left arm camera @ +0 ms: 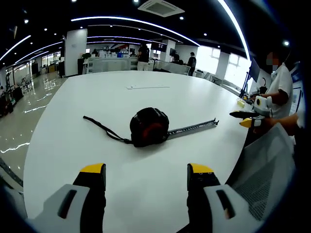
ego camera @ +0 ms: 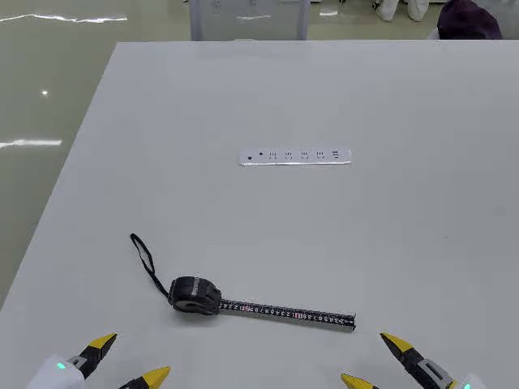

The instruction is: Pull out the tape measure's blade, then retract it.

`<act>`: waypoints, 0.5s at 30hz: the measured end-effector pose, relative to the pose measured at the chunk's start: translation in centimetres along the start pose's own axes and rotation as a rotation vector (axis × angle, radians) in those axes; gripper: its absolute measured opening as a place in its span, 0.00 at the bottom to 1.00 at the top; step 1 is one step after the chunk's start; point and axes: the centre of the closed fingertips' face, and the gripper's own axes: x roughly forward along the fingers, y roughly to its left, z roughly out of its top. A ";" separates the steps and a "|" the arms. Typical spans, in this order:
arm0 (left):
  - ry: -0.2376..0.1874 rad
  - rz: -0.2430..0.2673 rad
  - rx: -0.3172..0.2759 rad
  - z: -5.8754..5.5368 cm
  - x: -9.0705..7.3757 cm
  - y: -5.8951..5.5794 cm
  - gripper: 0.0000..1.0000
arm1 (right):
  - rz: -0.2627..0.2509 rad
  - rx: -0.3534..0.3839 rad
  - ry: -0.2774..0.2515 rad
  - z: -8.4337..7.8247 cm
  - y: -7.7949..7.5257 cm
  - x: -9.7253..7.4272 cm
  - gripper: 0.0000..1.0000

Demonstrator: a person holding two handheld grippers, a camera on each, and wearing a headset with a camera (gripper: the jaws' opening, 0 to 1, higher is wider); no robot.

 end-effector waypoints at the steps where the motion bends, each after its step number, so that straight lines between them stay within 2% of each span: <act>1: 0.000 0.002 0.000 0.1 0.0 0.0 0.66 | 0.001 0.000 0.000 0.0 0.0 0.1 0.61; 4: 0.006 0.000 0.003 0.3 0.3 0.0 0.66 | 0.004 -0.001 0.000 0.0 0.2 0.3 0.61; 5: 0.025 -0.003 0.016 0.2 0.4 -0.1 0.66 | 0.006 -0.002 -0.001 0.1 0.2 0.4 0.61; 8: 0.007 -0.011 0.010 0.9 0.7 -0.2 0.66 | 0.013 -0.007 -0.005 0.4 0.3 0.6 0.61; 15: 0.015 -0.015 0.024 1.7 1.8 -0.8 0.67 | 0.013 -0.012 -0.012 0.9 -0.1 0.9 0.61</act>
